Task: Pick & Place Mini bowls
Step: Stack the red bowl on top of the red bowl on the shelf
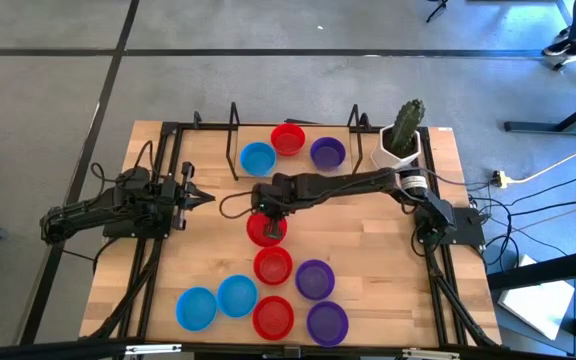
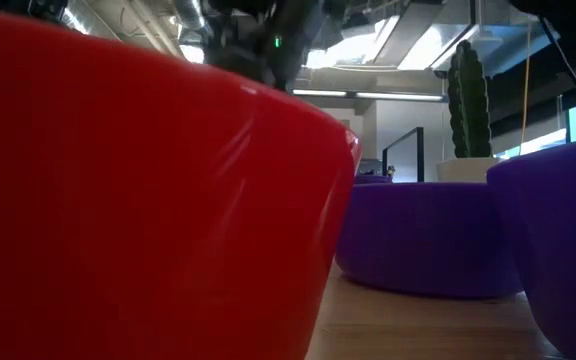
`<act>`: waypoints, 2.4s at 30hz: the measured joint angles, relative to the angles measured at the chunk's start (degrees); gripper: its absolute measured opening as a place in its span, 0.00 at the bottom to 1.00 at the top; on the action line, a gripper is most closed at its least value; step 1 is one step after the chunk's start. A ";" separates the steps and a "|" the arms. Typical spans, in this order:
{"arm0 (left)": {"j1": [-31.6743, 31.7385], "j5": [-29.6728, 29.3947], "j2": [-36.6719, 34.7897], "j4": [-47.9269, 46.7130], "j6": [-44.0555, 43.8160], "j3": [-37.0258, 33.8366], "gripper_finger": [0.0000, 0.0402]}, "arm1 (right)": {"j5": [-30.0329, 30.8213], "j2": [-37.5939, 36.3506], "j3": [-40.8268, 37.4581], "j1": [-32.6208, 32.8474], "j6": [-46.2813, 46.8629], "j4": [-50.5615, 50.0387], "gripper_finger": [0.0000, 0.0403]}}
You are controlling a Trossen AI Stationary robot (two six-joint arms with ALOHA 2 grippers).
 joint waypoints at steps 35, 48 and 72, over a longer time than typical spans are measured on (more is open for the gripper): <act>0.00 0.00 0.00 -0.58 0.02 0.00 0.01 | 2.13 -61.91 -65.49 13.71 -3.96 54.06 0.01; -0.01 -0.02 0.00 -0.63 0.02 0.00 0.01 | 2.76 -67.55 -91.10 13.62 -2.81 79.98 0.01; 0.00 -0.04 0.00 -0.53 0.02 0.00 0.02 | 16.27 -34.52 -17.03 -13.09 -7.32 13.15 0.01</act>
